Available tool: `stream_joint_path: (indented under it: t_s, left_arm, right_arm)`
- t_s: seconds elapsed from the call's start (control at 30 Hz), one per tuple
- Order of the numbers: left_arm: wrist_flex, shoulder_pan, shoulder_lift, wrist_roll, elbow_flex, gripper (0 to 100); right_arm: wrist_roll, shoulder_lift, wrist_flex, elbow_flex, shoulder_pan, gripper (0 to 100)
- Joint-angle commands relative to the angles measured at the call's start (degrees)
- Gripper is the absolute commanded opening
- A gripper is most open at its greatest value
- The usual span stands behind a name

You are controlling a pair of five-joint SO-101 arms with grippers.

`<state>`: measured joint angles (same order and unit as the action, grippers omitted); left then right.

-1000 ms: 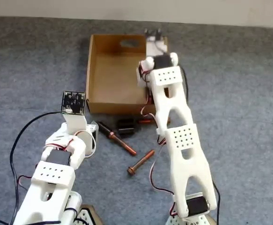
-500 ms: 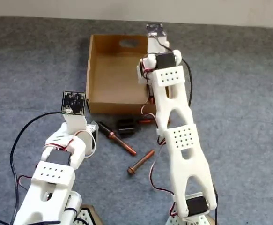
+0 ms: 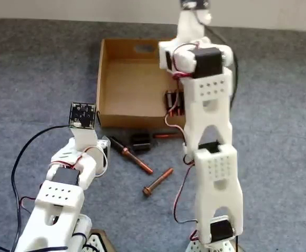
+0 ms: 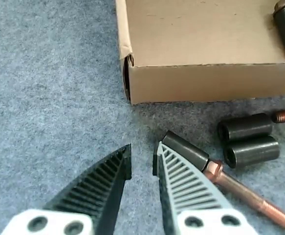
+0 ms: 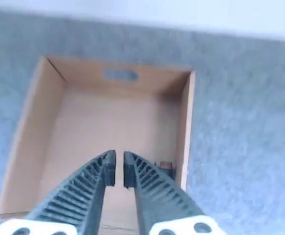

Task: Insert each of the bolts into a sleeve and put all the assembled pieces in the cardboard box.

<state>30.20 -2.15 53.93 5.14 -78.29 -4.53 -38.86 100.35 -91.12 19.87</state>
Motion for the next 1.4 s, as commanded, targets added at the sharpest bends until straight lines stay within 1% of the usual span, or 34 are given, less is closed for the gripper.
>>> stream_joint_path:
  t_s: [0.0,0.13,0.3,0.4,0.47,0.57,0.63,0.7,0.83,0.9,1.0,1.07,1.37]
  left_arm:
    - [-1.1,-0.7,1.4,0.2,0.2,10]
    - [-1.1,-0.7,1.4,0.2,0.2,10]
    - [-1.1,-0.7,1.4,0.2,0.2,10]
    - [-1.1,-0.1,1.4,0.2,0.4,10]
    - [-1.1,2.7,1.4,0.2,0.8,10]
    - [-1.1,8.3,1.4,0.5,2.2,10]
    - [-1.1,11.8,1.4,0.6,2.8,10]
    - [-1.1,13.9,1.4,1.4,2.9,10]
    - [-1.3,16.8,1.4,7.0,2.9,10]
    - [-2.8,18.8,1.4,8.9,2.5,10]
    - [-3.9,21.6,0.9,11.8,2.4,10]
    - [-3.9,21.9,0.9,12.6,2.4,10]
    - [-4.0,21.8,0.9,12.5,2.4,10]
  right_arm:
    - [-0.6,16.7,1.0,16.7,1.0,2.9]
    - [-0.4,34.5,-0.4,47.9,2.5,2.9]
    - [-0.2,48.8,-14.1,85.6,2.8,2.7]
    - [0.3,58.7,-24.0,104.9,6.6,2.7]
    - [2.1,64.7,-30.6,115.6,10.4,3.0]
    - [3.0,70.4,-39.3,127.4,14.5,3.2]
    - [3.0,70.8,-43.0,131.2,16.1,4.8]
    - [2.9,69.5,-45.6,133.1,17.3,10.1]
    - [2.9,63.3,-49.4,133.4,19.4,20.0]
    - [2.7,59.6,-51.7,133.3,20.4,20.5]
    - [-2.2,54.9,-55.3,133.3,21.0,20.5]
    - [-4.2,52.6,-57.3,133.1,21.0,20.5]
    - [-4.7,45.1,-57.7,125.1,21.0,20.5]
